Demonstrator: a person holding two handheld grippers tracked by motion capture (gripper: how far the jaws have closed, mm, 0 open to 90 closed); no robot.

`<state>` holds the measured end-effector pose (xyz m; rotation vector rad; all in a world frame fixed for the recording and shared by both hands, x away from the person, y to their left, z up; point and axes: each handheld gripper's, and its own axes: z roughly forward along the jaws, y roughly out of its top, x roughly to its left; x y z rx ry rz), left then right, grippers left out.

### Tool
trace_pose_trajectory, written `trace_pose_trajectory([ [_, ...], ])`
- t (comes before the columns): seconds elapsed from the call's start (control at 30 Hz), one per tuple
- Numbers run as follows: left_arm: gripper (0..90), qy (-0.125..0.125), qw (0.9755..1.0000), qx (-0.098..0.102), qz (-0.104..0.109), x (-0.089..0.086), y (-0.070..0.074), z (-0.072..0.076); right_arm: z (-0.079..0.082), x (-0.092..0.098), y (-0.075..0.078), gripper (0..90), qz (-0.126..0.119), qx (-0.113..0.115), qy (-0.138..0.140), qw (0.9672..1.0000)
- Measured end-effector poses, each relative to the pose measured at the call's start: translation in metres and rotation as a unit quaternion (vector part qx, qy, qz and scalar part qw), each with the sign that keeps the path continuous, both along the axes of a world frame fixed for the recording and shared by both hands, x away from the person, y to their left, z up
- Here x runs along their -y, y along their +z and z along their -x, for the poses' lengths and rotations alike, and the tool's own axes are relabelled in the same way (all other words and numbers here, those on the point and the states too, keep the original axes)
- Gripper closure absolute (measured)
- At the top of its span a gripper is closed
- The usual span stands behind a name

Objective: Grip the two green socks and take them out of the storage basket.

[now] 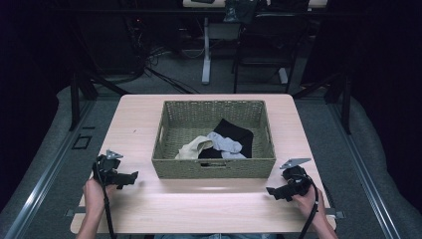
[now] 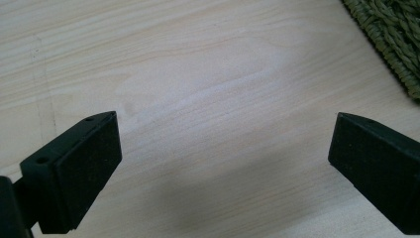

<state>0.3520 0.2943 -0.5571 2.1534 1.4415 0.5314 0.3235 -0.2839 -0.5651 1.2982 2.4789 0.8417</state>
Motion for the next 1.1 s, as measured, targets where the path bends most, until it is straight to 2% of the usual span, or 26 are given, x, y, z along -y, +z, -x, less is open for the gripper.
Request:
trace_pose_trajectory([
  [0.07,0.1,-0.002,1.0000,-0.001,-0.001,0.000,0.001,0.000,0.000,0.001,0.001,1.6,0.009,-0.002,0.005,0.9999],
  [0.13,0.1,-0.002,1.0000,0.001,0.000,0.001,0.001,0.000,0.001,0.001,0.001,1.6,0.000,-0.001,0.002,1.0000],
  [0.27,0.2,-0.004,1.0000,0.006,-0.005,0.002,0.003,0.000,0.000,0.000,0.001,1.6,0.005,0.001,0.001,1.0000],
  [0.43,1.9,-0.002,1.0000,0.009,0.000,0.002,0.006,0.001,0.001,-0.001,0.001,1.6,0.009,0.000,0.005,0.9999],
  [0.47,2.1,-0.006,0.9999,0.006,-0.009,0.003,0.008,0.002,0.001,-0.001,0.001,1.6,0.011,0.000,0.004,0.9999],
  [0.53,2.1,-0.008,0.9999,0.008,-0.003,0.003,0.009,0.001,0.001,-0.001,0.001,1.6,0.004,0.000,0.003,1.0000],
  [0.6,1.9,-0.008,0.9999,0.012,-0.006,0.003,0.010,0.001,0.001,0.000,0.001,1.6,0.005,0.000,0.004,1.0000],
  [0.77,0.2,-0.011,0.9997,0.020,0.003,0.003,0.016,0.003,0.002,0.000,0.001,1.6,0.004,-0.001,0.002,1.0000],
  [0.87,0.2,-0.019,0.9993,0.020,0.025,0.001,0.021,0.004,0.003,-0.001,0.002,1.6,0.007,-0.001,0.003,1.0000],
  [1.1,0.1,-0.024,0.9980,0.040,0.042,0.001,0.044,0.007,0.000,-0.003,0.001,1.6,0.011,0.001,0.003,0.9999],
])
